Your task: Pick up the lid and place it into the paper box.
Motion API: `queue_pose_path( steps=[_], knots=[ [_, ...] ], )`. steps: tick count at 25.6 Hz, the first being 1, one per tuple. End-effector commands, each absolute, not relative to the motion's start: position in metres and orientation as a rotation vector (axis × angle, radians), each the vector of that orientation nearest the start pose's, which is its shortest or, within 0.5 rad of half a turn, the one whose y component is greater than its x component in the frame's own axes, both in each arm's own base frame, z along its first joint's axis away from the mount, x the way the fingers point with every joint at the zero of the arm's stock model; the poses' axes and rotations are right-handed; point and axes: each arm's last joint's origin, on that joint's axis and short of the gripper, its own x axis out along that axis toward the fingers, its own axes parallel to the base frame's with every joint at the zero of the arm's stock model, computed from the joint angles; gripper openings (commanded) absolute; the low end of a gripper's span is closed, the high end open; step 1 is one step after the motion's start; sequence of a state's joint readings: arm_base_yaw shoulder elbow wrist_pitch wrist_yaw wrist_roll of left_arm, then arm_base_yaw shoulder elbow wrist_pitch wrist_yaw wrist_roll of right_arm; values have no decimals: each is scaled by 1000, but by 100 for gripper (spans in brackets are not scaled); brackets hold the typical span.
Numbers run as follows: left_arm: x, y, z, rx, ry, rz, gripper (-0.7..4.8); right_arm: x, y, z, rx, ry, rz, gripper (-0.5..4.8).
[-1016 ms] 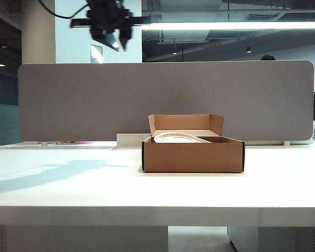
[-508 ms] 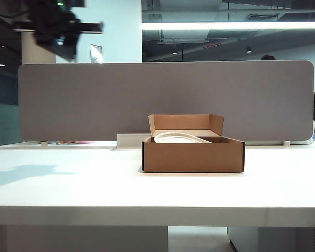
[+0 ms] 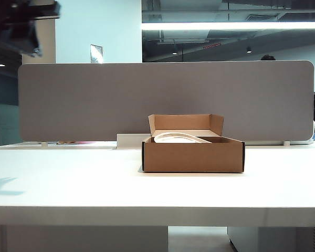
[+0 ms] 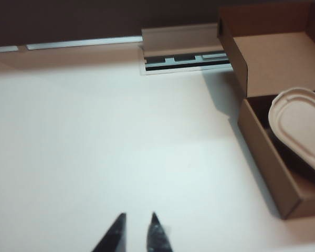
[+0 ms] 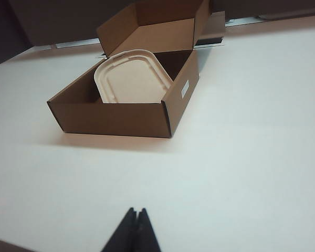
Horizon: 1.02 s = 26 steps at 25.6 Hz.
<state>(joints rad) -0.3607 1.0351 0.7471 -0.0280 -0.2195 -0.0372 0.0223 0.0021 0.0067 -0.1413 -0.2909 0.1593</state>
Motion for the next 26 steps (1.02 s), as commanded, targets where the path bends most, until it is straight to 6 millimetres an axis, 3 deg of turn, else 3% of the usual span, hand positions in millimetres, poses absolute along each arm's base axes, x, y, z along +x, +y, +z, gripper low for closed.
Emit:
queue_pose_path(
  steps=[1,3,6,14,17,26],
  knots=[
    [189,-64,269,38,252,-104,47,95,10,152,172,153,302,-8],
    [180,-60,261,19,246,-102,43,95,10,152,172,153,302,-8],
    [165,-54,249,10,238,-76,-6,95,10,152,172,153,302,-8],
    [130,-40,219,-33,155,-45,-6,95,10,152,172,153,301,-8],
    [119,-30,200,-56,130,-67,-6,95,10,152,172,153,302,-8],
    [106,-11,181,-113,42,-89,-6,95,10,152,172,153,302,-8]
  ],
)
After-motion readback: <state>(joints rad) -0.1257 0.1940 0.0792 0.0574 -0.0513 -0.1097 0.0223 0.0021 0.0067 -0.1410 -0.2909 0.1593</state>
